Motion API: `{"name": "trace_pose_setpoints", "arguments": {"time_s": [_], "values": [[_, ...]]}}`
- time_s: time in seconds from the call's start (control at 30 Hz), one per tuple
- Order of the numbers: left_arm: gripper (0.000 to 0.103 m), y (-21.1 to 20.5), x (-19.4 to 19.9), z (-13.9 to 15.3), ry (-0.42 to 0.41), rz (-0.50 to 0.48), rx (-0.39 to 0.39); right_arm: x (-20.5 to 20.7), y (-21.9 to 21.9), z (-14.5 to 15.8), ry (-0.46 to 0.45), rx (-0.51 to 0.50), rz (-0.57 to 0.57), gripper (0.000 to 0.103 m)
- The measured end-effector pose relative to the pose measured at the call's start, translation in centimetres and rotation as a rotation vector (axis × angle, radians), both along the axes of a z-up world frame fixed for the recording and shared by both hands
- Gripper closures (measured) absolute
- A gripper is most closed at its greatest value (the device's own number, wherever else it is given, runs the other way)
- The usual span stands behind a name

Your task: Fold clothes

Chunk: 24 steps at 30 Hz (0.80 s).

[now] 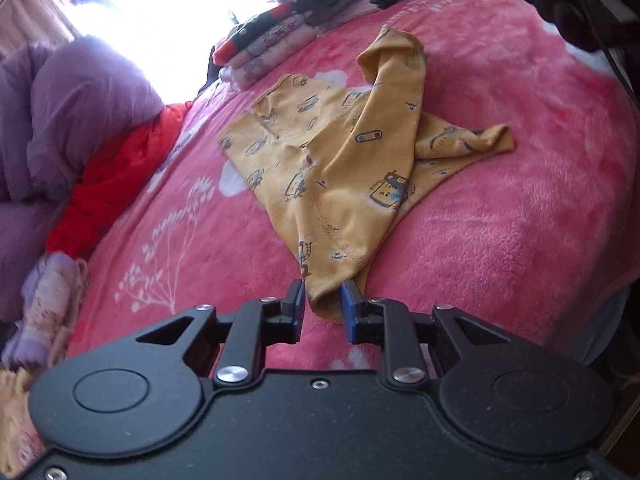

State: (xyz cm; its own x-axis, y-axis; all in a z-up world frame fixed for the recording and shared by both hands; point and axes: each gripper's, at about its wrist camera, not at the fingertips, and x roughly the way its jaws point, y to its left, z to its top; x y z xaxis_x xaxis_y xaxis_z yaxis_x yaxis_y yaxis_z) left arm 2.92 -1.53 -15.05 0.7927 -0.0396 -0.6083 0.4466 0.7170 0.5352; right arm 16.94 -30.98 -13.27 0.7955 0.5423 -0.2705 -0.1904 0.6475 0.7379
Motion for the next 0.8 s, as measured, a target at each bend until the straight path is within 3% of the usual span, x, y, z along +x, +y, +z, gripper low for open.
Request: {"name": "trace_pose_setpoints", "arguments": {"time_s": [0.17,0.27,0.3,0.37,0.43,0.63,0.73,0.8], "values": [[0.083,-0.5,-0.3,-0.4,-0.021,-0.015,0.048,0.3,-0.2,-0.4,0.043,-0.012,-0.003,0.097],[0.083,-0.4,-0.3,-0.2,-0.024,-0.011,0.041,-0.9,-0.3,-0.7,0.085,-0.032,-0.032,0.088],[0.083,-0.4,-0.3,-0.1,-0.023,-0.012,0.037,-0.9,0.4,-0.6,0.081,-0.071,-0.026,0.083],[0.082,-0.3,-0.1,0.1,-0.012,-0.004,0.008,-0.8,1.6,-0.4,0.071,-0.150,-0.016,0.051],[0.082,-0.2,0.3,0.2,0.002,0.010,-0.017,-0.7,2.9,-0.2,0.062,-0.229,-0.005,0.042],[0.082,-0.4,0.4,0.2,0.013,0.023,-0.035,0.1,6.7,-0.1,0.045,-0.491,0.011,0.042],[0.083,-0.2,0.6,0.1,0.028,0.032,-0.052,0.1,9.0,-0.7,0.045,-0.815,-0.045,0.044],[0.083,0.2,0.8,0.2,0.039,0.041,-0.078,-0.4,8.1,-0.9,0.100,-0.817,-0.081,0.045]]}}
